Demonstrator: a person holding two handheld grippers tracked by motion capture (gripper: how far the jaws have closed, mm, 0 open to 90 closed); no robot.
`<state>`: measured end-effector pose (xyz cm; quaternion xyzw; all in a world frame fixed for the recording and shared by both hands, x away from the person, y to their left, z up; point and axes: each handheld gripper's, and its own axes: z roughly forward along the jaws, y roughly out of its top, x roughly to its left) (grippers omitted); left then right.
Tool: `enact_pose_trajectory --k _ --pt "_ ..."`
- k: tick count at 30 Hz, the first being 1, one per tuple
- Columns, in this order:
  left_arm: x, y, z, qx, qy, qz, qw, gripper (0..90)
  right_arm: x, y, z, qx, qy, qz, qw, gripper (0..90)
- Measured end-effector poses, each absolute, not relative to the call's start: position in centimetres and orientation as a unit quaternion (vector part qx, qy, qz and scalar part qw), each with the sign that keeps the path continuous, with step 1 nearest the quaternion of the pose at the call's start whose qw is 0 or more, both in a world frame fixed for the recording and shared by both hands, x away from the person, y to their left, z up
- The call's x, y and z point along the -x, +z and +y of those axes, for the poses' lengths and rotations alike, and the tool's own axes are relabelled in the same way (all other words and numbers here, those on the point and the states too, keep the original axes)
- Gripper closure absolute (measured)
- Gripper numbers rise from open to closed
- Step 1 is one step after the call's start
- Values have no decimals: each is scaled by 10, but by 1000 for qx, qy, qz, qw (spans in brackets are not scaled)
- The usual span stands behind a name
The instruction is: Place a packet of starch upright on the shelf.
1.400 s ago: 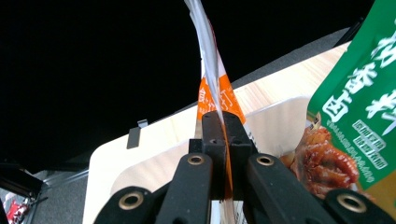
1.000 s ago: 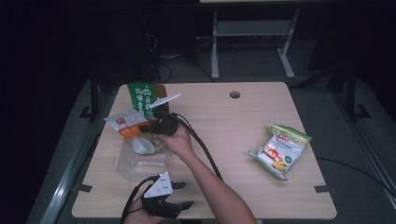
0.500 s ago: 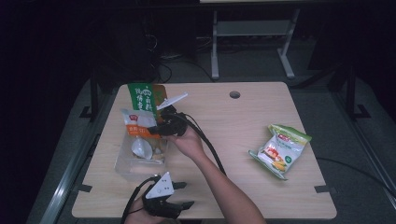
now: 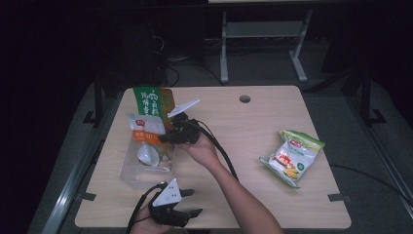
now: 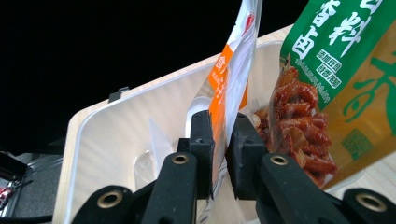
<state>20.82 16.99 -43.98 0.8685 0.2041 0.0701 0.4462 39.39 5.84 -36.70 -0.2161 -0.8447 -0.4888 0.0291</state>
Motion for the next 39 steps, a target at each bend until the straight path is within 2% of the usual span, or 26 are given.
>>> enact_pose_trajectory --k 4,11,39 --pt "-209 -440 170 -868 67 207 447 357 -389 -363 50 213 -489 -845 30 761" --pt "-211 -441 171 -865 65 212 450 355 -377 -359 29 207 -498 -842 22 751" --pt "-219 -445 170 -864 60 215 451 354 -352 -390 -93 279 -494 -823 22 638"
